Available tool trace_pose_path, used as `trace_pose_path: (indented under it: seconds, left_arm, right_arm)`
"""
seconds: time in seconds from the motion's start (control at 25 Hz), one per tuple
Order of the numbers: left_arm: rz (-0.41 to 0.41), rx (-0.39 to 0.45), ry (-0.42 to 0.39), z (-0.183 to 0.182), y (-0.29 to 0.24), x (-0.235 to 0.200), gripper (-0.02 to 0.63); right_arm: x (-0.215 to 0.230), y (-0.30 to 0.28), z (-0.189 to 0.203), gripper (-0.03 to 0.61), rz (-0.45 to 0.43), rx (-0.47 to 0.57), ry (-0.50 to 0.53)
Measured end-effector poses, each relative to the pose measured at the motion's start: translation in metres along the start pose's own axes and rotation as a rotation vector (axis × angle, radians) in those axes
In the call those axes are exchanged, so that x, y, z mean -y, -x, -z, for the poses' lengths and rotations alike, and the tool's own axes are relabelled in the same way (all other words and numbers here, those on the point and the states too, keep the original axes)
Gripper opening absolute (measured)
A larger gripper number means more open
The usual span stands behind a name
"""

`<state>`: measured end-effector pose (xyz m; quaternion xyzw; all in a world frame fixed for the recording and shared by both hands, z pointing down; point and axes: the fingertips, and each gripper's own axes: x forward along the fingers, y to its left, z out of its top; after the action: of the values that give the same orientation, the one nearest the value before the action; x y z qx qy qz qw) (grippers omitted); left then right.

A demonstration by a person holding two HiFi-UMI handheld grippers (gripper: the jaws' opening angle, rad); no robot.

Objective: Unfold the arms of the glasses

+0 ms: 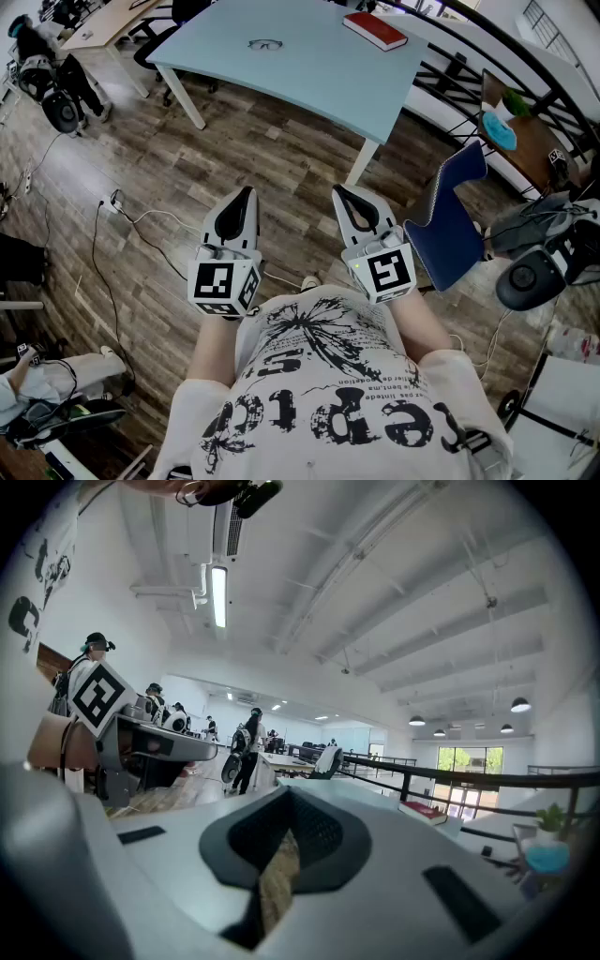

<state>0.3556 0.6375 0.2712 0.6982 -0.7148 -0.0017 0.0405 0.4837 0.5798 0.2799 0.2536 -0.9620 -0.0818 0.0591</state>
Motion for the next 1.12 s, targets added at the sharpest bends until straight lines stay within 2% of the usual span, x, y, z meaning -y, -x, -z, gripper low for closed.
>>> trace_pose_path:
  seconds: [0.32,0.52,0.76,1.12]
  left_arm:
    - [-0.006,-0.006,0.007,0.002,-0.017,0.001,0.018]
    - [-0.012,-0.014,0.009,0.007,-0.030,-0.002,0.018]
    - [-0.045,-0.043,0.011,0.021,-0.048,-0.011,0.018]
    - [-0.094,-0.100,0.060,0.043,-0.081,-0.060,0.018]
  right_arm:
    - [0.015,-0.008,0.007,0.008,-0.004,-0.015,-0.001]
    - [0.029,-0.017,0.016,0.009,0.021,-0.020,-0.047]
    - [0.043,-0.033,0.031,0.011,-0.002,-0.039,-0.046]
    - [0.056,-0.091,0.050,0.011,-0.009,-0.079,-0.032]
